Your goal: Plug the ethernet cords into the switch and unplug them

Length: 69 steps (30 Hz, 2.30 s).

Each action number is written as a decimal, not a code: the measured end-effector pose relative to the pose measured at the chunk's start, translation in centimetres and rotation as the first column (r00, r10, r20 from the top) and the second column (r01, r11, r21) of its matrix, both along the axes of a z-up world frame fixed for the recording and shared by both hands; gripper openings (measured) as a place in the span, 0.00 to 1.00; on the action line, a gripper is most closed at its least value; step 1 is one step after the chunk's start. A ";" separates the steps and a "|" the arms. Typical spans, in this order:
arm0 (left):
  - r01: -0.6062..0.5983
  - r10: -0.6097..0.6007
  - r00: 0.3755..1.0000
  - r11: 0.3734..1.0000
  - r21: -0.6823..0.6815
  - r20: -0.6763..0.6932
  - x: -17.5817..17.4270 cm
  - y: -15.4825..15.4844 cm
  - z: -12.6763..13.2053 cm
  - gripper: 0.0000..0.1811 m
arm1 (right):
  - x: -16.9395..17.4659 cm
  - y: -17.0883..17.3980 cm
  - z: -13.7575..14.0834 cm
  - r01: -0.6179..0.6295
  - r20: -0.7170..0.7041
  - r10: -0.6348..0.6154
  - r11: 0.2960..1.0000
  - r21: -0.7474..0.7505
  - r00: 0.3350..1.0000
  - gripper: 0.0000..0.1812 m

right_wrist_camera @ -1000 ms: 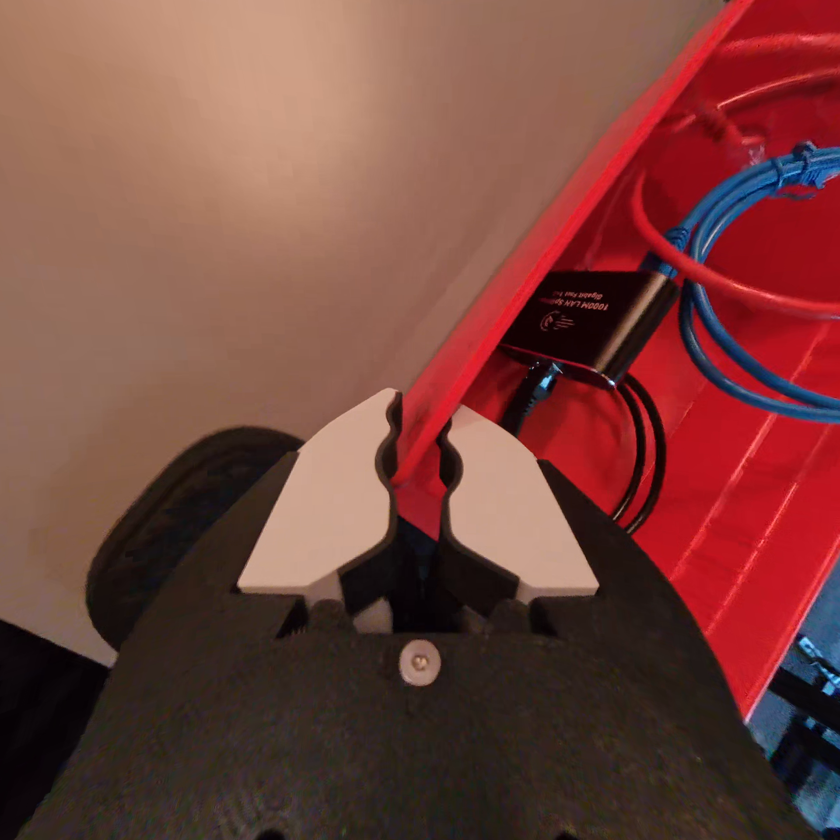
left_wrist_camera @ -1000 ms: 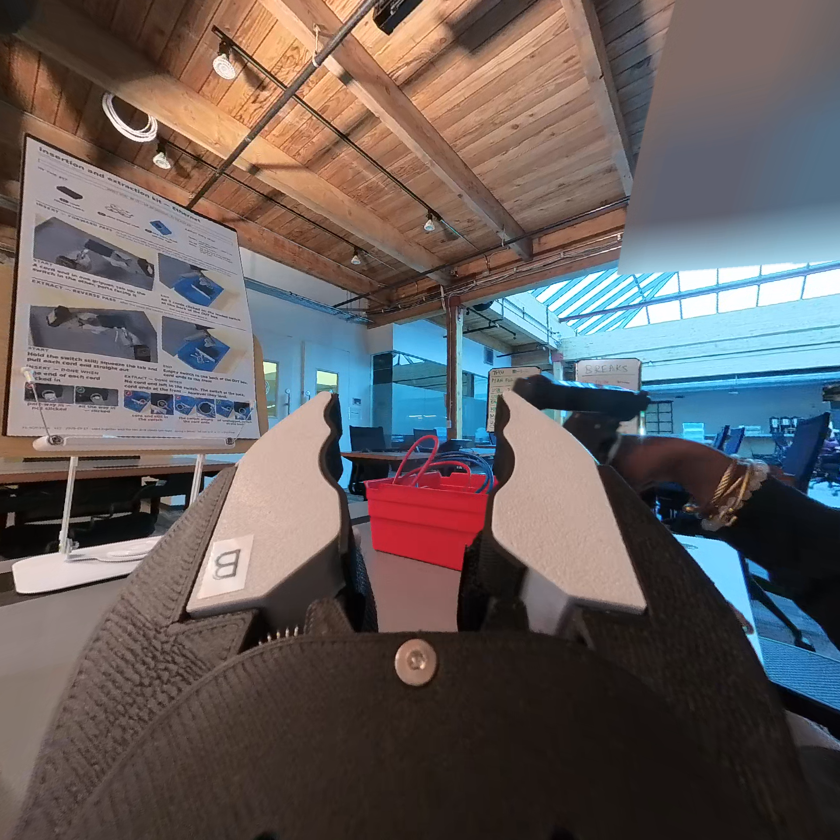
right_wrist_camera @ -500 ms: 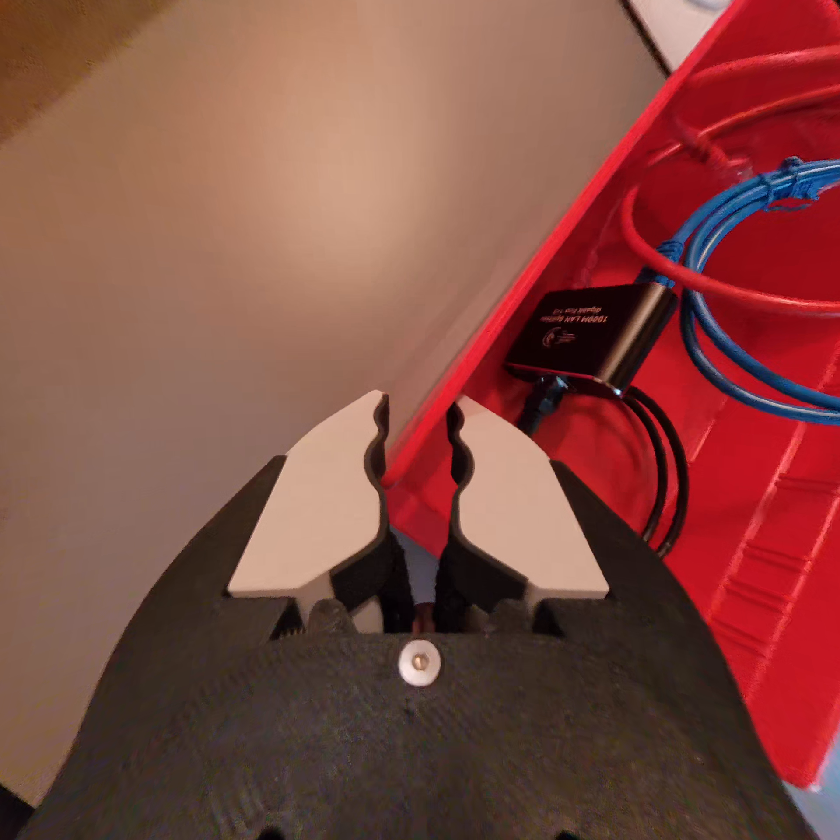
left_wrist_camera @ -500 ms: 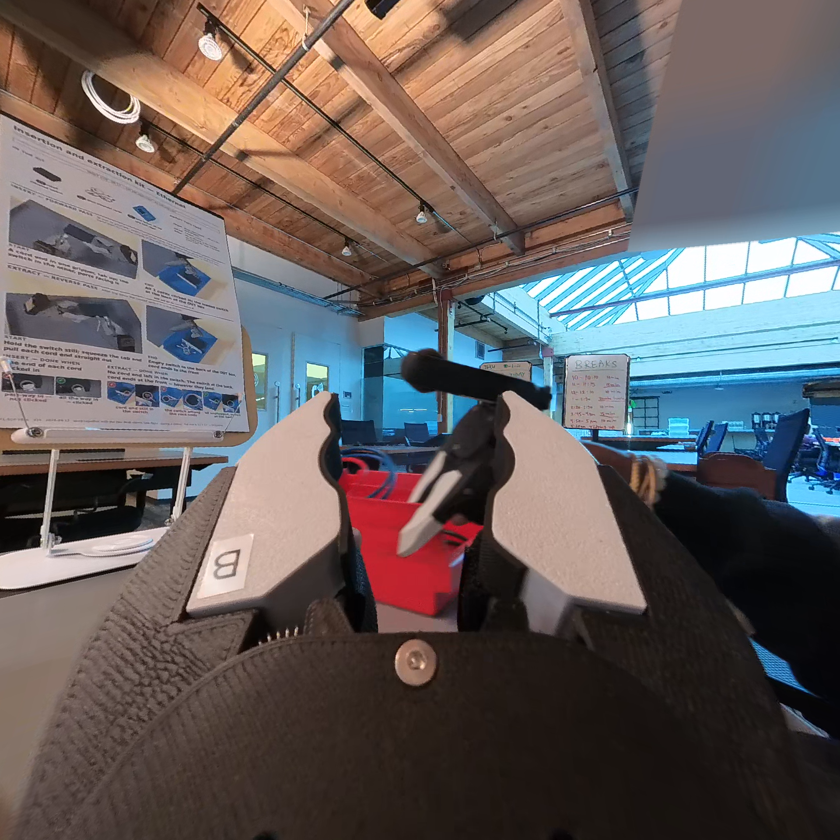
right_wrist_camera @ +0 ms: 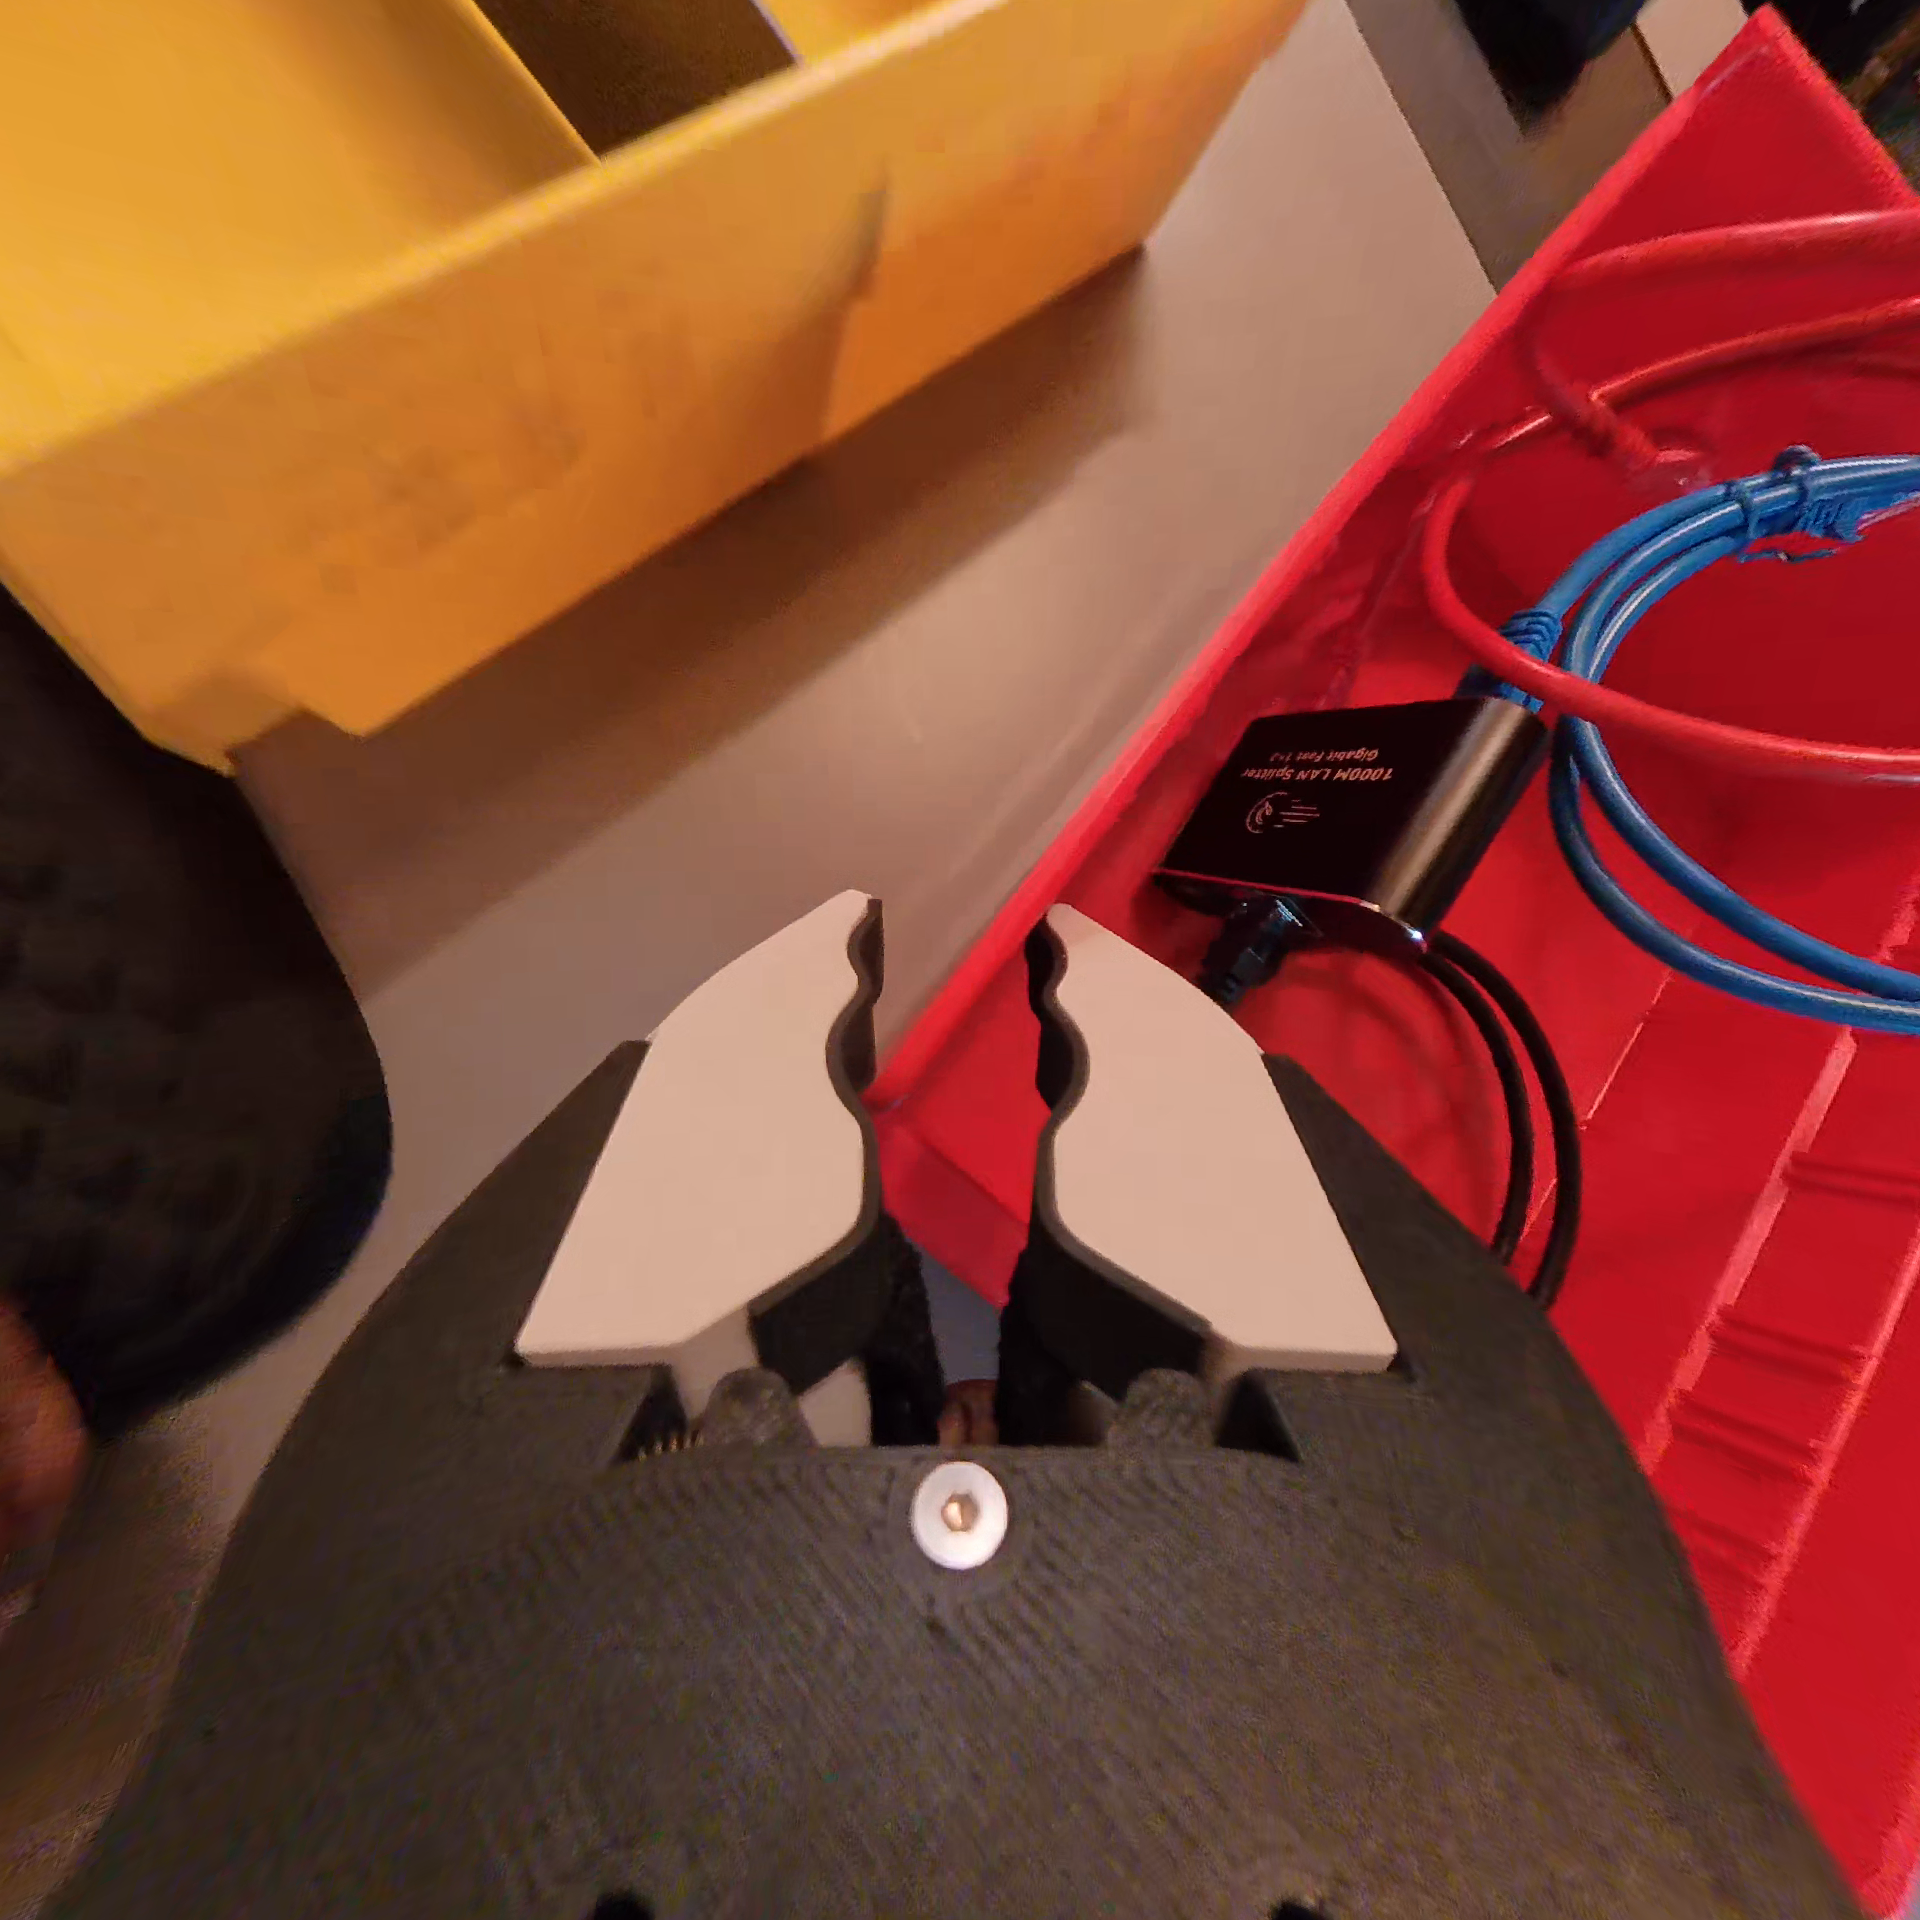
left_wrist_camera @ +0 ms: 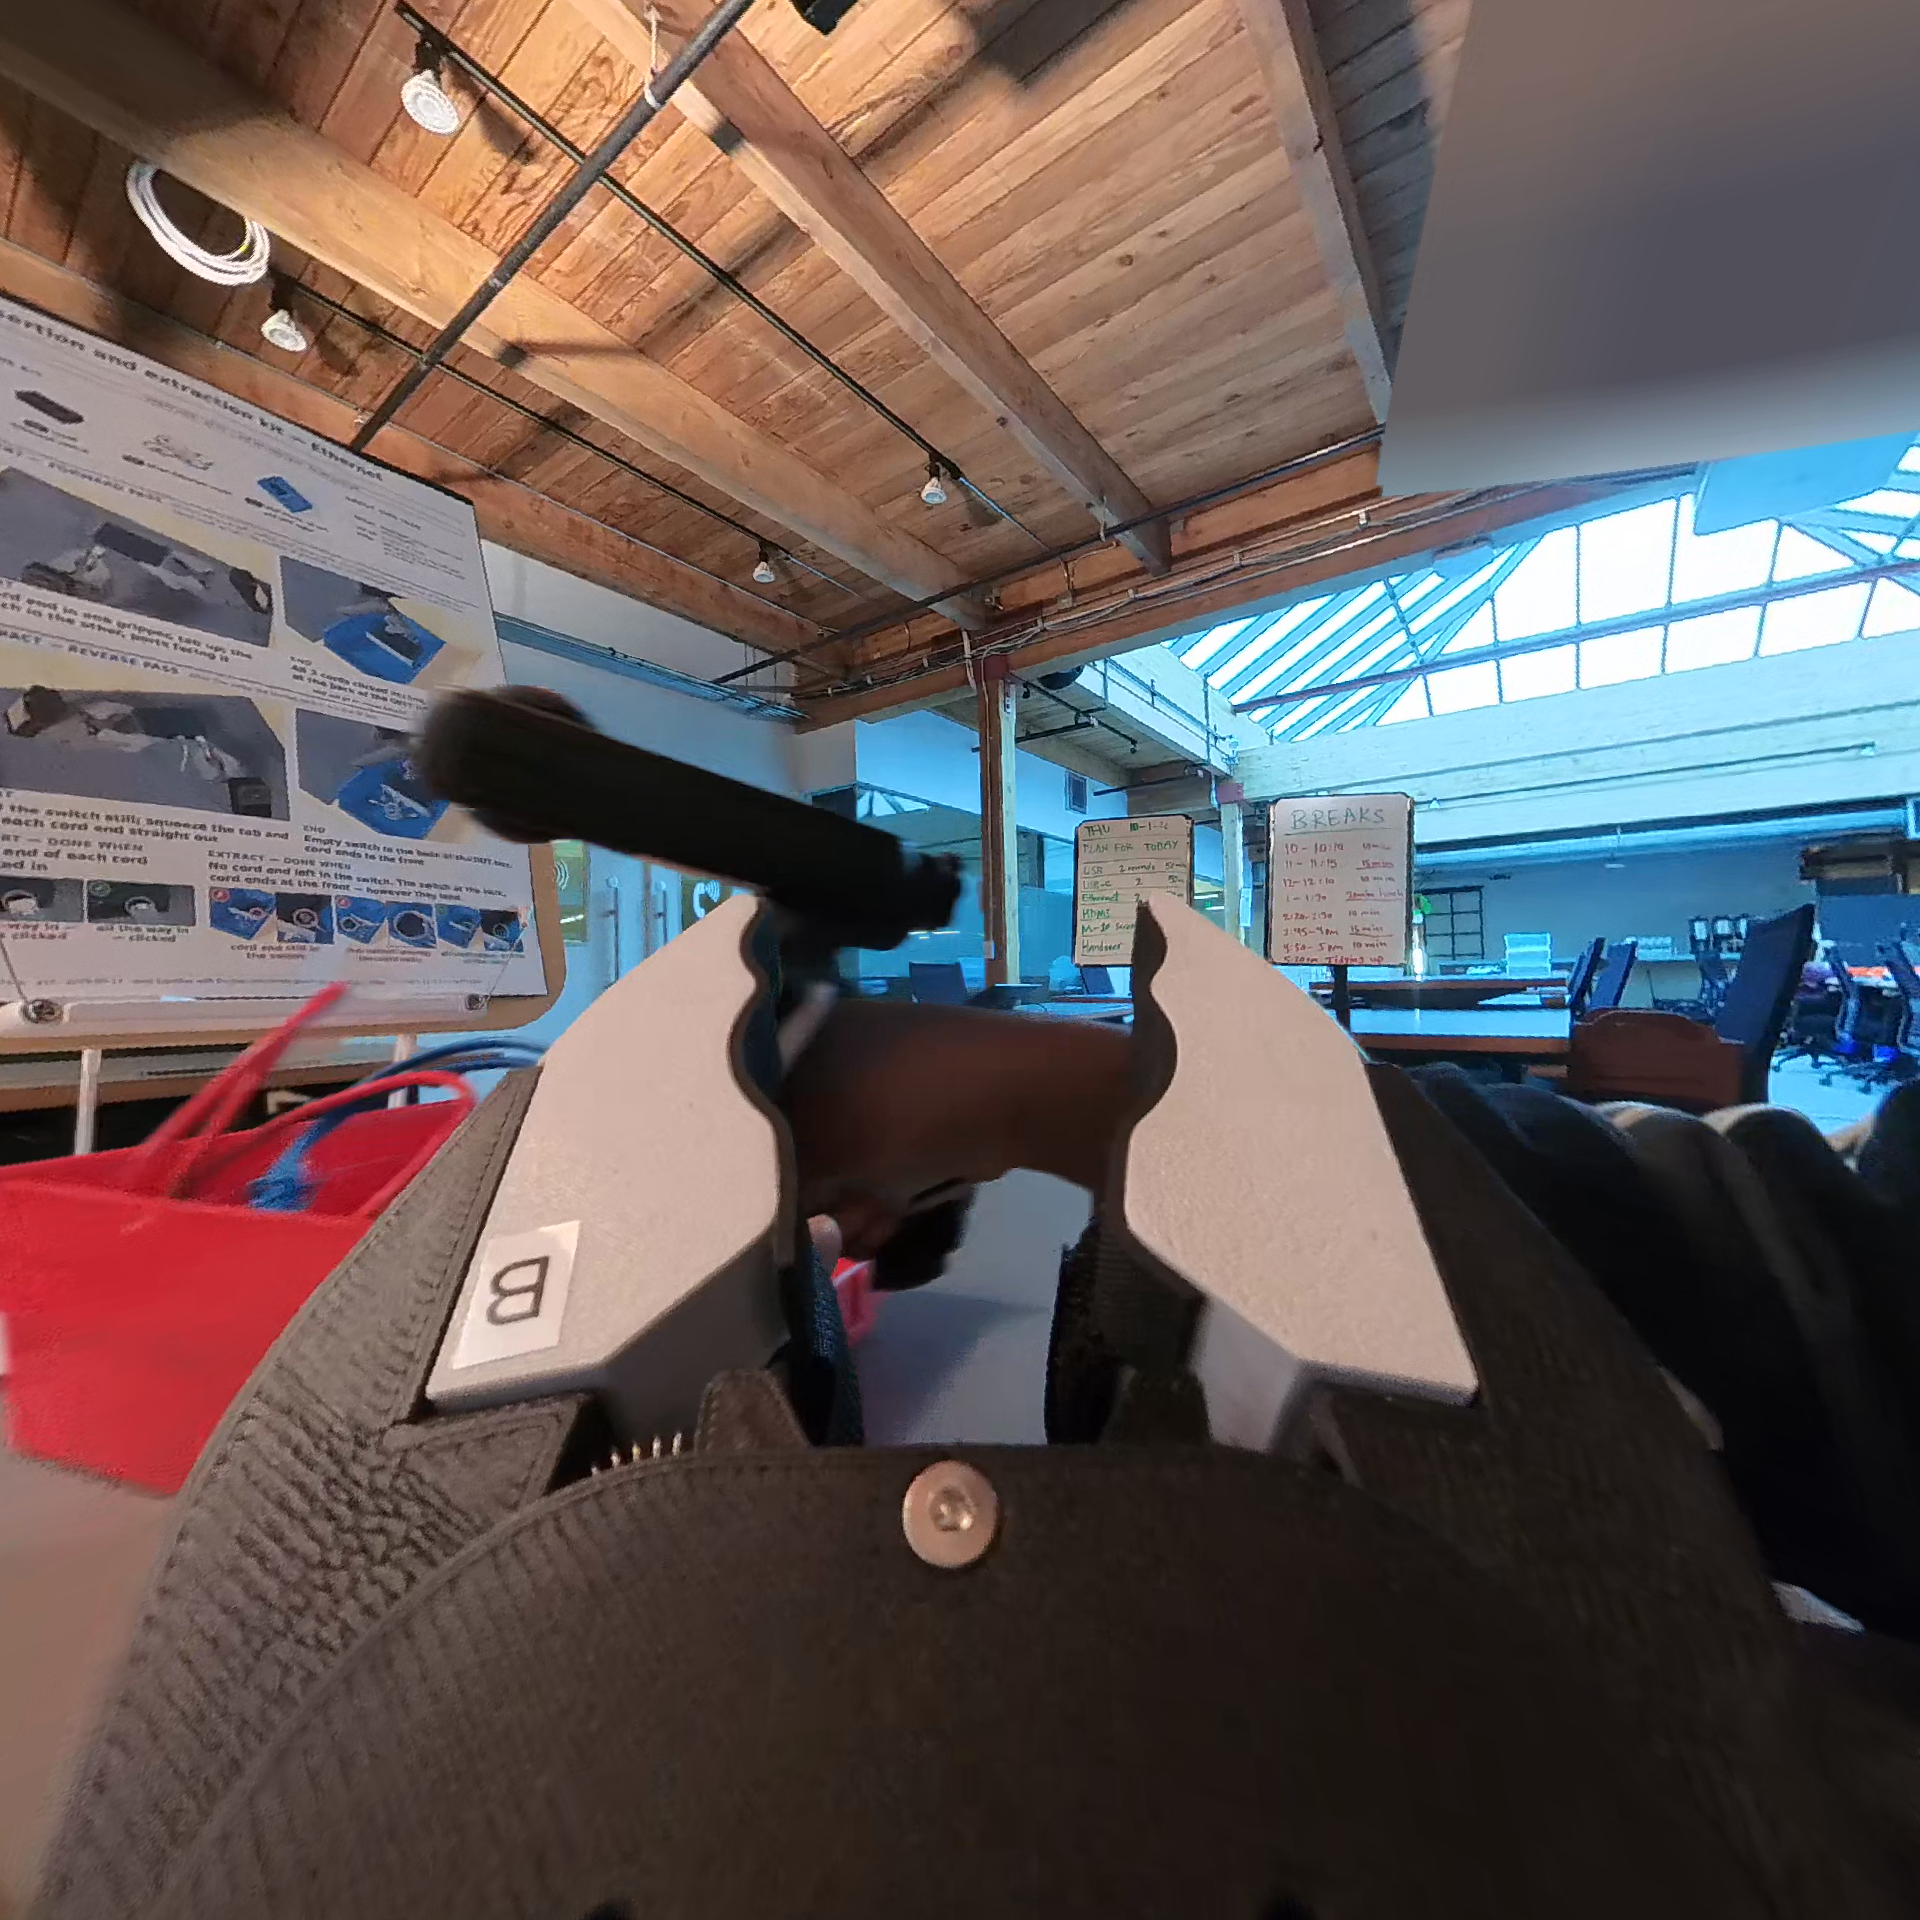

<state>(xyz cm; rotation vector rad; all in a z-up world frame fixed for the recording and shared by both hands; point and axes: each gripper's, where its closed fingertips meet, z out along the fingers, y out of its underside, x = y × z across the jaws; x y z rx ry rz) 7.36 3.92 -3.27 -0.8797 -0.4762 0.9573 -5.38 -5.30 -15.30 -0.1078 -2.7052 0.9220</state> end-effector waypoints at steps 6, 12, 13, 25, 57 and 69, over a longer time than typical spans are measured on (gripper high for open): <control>-0.014 0.013 1.000 0.999 -0.043 -0.019 0.2 0.4 -0.1 0.36 | 0.9 -4.4 0.2 -0.053 0.023 0.055 0.995 -0.079 0.998 0.15; -0.097 0.091 0.995 0.986 -0.138 -0.045 1.0 -0.6 0.2 0.36 | 1.7 -6.3 2.8 -0.087 -0.032 0.081 0.924 -0.372 0.996 0.23; -0.133 0.127 0.990 0.982 -0.133 -0.052 1.3 -1.7 0.7 0.36 | 1.7 -6.3 4.1 -0.099 -0.076 0.072 0.888 -0.448 0.994 0.31; -0.866 0.864 0.481 0.495 -0.071 0.152 9.7 -29.9 2.7 0.36 | 13.0 -4.1 10.3 -0.232 -0.205 0.110 0.375 -0.897 0.973 0.56; -0.947 0.923 0.313 0.286 -0.144 -0.224 11.2 -21.4 7.3 0.02 | 11.0 1.4 13.9 -0.448 -0.653 -0.258 0.549 -0.706 0.712 0.09; -0.694 0.628 0.719 0.665 -0.274 -0.298 -3.9 -4.6 13.1 0.04 | 2.5 20.9 17.0 -0.122 -0.590 -0.542 0.667 -0.735 0.598 0.10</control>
